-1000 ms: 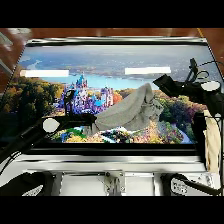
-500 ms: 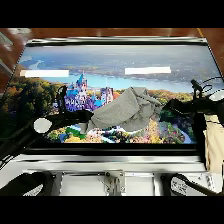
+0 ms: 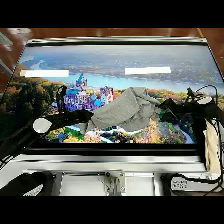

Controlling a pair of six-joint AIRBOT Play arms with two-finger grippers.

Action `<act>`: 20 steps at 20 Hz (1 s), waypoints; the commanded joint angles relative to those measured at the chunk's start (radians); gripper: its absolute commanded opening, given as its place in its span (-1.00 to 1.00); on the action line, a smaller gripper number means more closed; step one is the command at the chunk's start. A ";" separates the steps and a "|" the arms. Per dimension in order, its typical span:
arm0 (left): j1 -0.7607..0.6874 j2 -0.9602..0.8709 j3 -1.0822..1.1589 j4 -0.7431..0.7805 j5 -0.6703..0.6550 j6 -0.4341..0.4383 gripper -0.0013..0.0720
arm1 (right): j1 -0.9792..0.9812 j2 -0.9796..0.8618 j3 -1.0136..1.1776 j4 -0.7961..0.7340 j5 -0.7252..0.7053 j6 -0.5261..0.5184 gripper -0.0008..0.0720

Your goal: Fold the shirts.

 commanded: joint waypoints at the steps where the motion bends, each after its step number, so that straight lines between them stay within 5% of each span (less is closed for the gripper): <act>1: 0.001 0.001 0.001 0.000 0.002 0.000 -0.88 | 0.047 -0.063 -0.001 0.057 -0.117 -0.015 0.75; 3: 0.001 0.001 0.001 0.000 0.002 0.000 -0.88 | 0.084 -0.075 0.000 0.057 -0.167 -0.014 0.20; 4: 0.003 0.001 0.001 0.001 0.002 0.001 -0.88 | 0.095 -0.075 0.005 0.056 -0.183 -0.014 -0.41; 5: 0.009 0.001 0.001 0.001 0.002 0.001 -0.88 | 0.096 -0.074 0.020 0.056 -0.177 -0.014 -0.81; 9: 0.114 0.005 0.029 0.001 -0.035 0.005 -0.88 | 0.071 0.002 0.135 -0.043 -0.076 -0.033 -0.81; 11: 0.208 0.020 0.118 0.001 -0.136 0.109 -0.88 | 0.052 0.096 0.216 -0.076 -0.031 -0.093 -0.81; 14: 0.355 0.061 0.383 0.002 -0.308 0.280 -0.88 | 0.036 0.280 0.371 -0.075 -0.029 -0.154 -0.81; 20: 0.537 0.100 1.004 0.066 -0.333 0.298 -0.88 | 0.036 0.572 0.706 -0.076 -0.069 -0.145 -0.81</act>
